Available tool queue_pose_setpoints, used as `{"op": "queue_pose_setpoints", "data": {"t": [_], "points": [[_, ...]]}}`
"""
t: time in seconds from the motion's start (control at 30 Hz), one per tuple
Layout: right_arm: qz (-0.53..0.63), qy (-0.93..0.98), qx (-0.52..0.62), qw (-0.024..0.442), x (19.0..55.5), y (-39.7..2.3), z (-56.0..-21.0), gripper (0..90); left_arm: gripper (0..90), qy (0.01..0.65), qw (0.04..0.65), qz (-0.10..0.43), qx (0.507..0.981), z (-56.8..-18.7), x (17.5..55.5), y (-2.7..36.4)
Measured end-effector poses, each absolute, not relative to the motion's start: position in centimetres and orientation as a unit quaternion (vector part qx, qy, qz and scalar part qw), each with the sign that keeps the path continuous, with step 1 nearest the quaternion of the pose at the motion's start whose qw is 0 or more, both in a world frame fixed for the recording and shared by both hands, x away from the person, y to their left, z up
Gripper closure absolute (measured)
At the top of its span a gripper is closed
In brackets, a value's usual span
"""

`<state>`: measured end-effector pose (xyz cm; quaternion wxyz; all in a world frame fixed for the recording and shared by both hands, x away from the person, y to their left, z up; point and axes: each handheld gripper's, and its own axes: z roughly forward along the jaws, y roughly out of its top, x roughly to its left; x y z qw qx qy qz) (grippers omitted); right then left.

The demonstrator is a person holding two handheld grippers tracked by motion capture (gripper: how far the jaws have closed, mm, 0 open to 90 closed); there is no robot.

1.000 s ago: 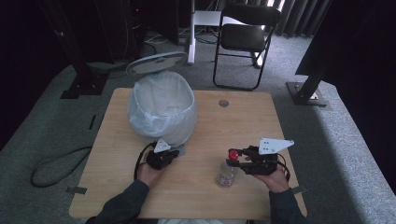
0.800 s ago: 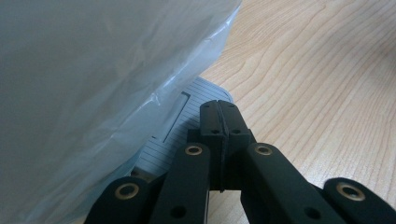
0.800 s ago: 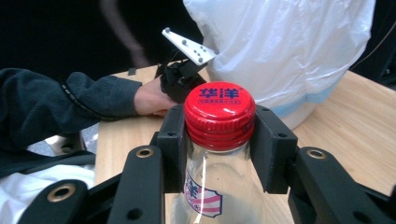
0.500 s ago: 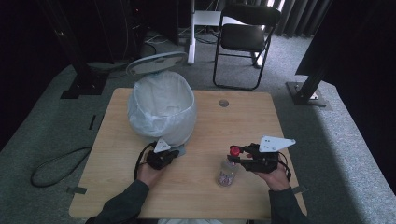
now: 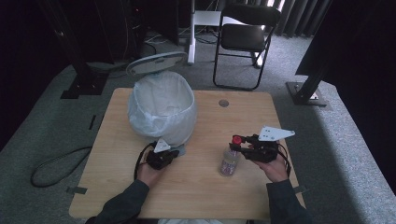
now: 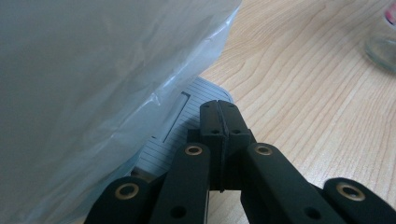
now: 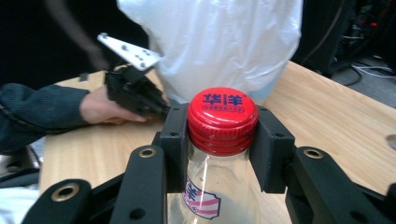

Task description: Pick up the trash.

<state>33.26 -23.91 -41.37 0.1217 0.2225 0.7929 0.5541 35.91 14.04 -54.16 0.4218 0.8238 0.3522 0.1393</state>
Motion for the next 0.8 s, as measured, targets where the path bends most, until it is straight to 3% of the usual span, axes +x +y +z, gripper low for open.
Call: {"op": "queue_pose_setpoints", "data": {"t": [0.8], "points": [[0.537,0.780,0.268,0.178,39.3,-23.7,-37.2,61.7,90.0,0.356,0.423,0.137,0.822,-54.2,35.9,14.0]]}}
